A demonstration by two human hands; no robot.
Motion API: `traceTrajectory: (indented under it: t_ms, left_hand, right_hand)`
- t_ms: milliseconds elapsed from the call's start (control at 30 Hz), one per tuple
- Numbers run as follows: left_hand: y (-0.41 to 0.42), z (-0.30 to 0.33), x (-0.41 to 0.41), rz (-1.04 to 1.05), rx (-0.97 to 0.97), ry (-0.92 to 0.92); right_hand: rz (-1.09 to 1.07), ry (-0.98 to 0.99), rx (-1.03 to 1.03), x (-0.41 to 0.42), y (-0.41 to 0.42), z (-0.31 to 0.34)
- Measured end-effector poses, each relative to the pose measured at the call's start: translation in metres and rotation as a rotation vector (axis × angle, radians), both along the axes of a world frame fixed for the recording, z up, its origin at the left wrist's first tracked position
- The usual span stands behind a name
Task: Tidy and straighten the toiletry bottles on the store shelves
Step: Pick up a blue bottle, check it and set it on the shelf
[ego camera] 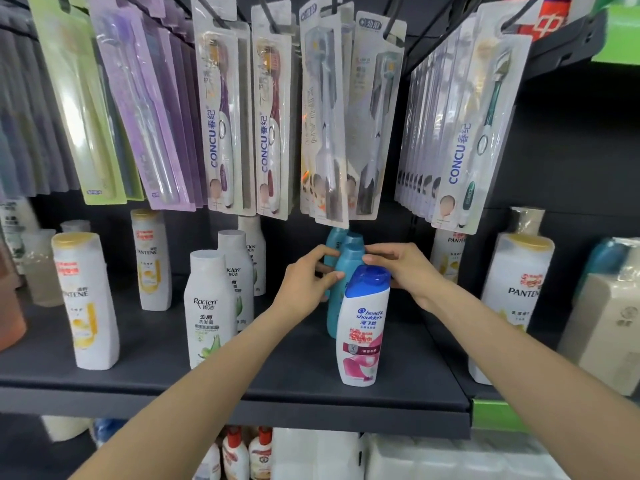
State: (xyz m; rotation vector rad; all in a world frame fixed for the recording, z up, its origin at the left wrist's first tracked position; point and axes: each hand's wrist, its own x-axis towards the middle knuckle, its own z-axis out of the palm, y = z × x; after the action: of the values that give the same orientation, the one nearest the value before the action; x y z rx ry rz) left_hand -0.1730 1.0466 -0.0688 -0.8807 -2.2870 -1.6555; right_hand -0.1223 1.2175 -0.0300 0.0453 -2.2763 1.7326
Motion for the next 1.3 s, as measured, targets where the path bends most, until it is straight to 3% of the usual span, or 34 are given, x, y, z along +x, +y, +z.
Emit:
traceTrajectory:
  t_ms: [233,433,633,1300]
  left_hand:
    - [-0.005,0.008,-0.006,0.01,-0.056,0.037]
    - [-0.004,0.025,-0.005,-0.021,-0.042,0.106]
    - [0.001,0.023,-0.009,-0.017,-0.1,0.119]
    - [0.003,0.018,-0.008,-0.089,-0.049,0.074]
  right_hand:
    - [-0.006,0.028,0.0,0.0,0.0,0.001]
    - [-0.263,0.106,0.086,-0.022,0.008,0.005]
    - [-0.144,-0.019,0.073,-0.041,0.002,0.004]
    - [-0.078,-0.033,0.05,-0.045,0.001,-0.003]
